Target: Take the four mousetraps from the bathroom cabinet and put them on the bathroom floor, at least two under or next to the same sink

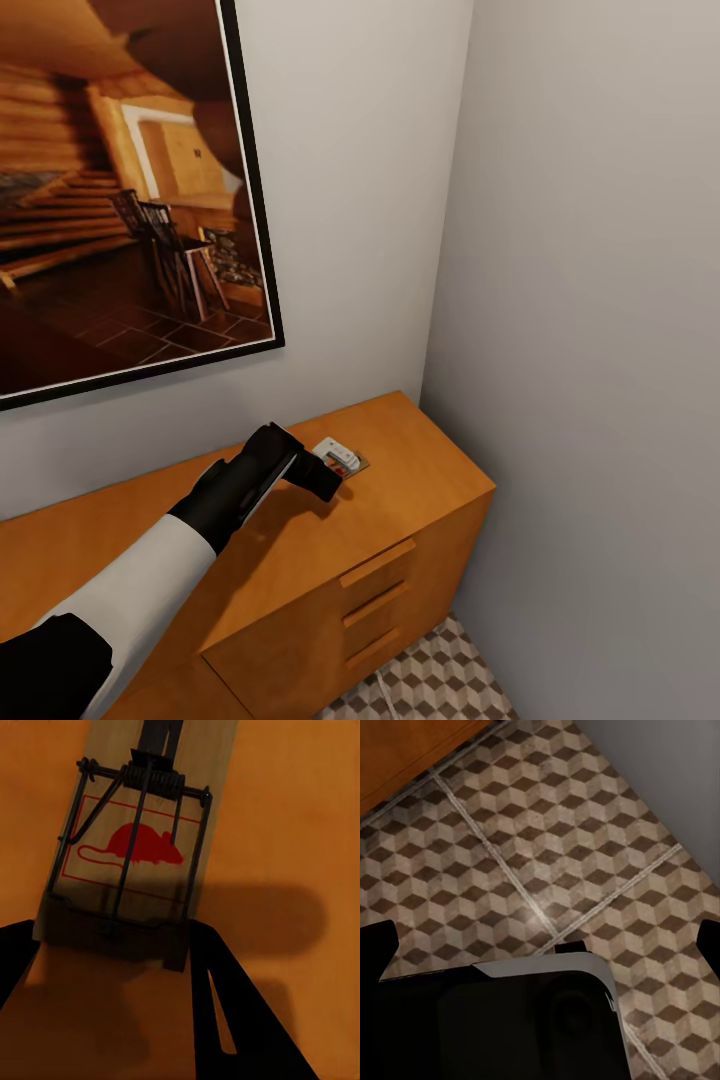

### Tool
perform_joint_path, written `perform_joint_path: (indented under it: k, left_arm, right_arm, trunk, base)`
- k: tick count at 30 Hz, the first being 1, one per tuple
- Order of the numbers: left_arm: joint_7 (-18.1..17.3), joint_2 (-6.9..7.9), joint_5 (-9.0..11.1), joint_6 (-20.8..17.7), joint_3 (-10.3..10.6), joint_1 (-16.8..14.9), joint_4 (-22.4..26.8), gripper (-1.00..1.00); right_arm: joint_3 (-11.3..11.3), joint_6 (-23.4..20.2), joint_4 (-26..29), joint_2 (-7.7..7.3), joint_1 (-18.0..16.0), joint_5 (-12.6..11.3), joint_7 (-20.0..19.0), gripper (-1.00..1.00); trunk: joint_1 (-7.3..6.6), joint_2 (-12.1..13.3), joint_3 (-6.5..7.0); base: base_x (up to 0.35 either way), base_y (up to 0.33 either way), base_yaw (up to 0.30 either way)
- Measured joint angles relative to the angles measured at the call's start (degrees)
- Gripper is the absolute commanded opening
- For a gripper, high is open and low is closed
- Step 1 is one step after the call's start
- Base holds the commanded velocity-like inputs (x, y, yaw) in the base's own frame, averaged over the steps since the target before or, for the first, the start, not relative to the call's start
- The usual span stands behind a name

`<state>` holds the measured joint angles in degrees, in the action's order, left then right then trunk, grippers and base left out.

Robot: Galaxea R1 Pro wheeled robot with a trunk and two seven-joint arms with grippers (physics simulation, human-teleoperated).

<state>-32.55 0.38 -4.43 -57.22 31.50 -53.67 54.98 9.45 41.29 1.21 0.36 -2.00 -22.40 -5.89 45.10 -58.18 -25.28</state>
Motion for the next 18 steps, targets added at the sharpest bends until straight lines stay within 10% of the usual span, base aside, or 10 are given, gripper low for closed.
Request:
perform_joint_path:
  k: [18]
  left_arm:
    - [0.06,0.15,-0.46,-0.35,-0.31,0.02,9.46,-1.00]
  right_arm:
    - [0.00,0.00,0.00,-0.01,0.01,0.00,0.00,1.00]
  trunk:
    - [0.01,0.01,-0.01]
  base:
    - [0.000,0.000,0.000]
